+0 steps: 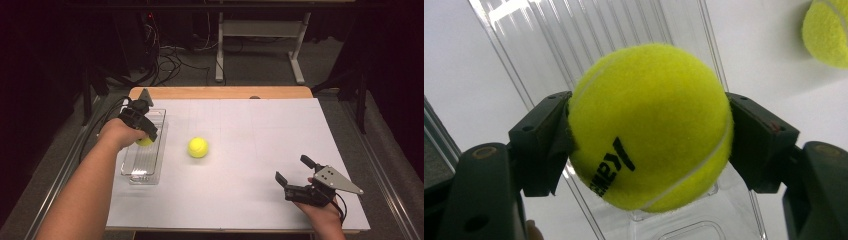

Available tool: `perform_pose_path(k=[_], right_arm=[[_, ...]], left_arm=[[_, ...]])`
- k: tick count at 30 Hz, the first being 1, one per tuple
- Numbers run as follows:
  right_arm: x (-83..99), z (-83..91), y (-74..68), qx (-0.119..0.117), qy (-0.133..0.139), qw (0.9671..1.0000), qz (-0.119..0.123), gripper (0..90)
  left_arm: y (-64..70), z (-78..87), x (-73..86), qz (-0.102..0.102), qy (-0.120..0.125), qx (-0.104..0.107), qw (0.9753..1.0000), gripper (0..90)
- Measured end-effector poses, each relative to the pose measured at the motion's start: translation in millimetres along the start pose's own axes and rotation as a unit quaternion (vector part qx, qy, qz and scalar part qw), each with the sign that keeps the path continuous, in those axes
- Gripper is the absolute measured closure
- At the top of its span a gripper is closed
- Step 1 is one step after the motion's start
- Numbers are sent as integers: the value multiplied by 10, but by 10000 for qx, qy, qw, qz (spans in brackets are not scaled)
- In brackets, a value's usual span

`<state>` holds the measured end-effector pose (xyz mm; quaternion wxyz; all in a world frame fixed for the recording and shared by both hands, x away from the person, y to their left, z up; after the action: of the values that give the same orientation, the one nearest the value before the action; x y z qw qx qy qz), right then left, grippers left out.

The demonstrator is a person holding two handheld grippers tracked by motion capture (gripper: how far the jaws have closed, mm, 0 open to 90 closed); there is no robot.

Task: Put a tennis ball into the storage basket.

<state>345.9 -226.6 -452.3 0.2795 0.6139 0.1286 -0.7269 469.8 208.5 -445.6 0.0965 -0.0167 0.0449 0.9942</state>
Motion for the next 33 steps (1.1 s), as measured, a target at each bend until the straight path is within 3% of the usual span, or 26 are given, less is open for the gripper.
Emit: perform_pose_path(k=[5, 21, 29, 33], right_arm=[[-5, 4, -6, -1, 17, 10000, 19, 7], [4, 1, 5, 3, -5, 10000, 15, 7], [0, 0, -1, 3, 4, 10000, 26, 7], [2, -4, -5, -5, -11, 10000, 31, 7]], left_arm=[[-11, -32, -34, 50, 33, -92, 9999, 265], [-39, -118, -69, 166, -79, -34, 9998, 261], [-3, -115, -74, 102, -38, 34, 9999, 259], [-8, -138, -56, 103, -148, -72, 9998, 258]])
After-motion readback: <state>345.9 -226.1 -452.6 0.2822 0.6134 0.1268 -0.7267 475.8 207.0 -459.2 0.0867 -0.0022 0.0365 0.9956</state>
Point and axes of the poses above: each handheld gripper's, and its own axes: z roughly backward along the jaws, x roughly out of its underside, y roughly to its right, the point moved 9 cm from there along -z, roughly forward along the jaws, and after that the axes turned 10 degrees about z, right-handed, at the moved point
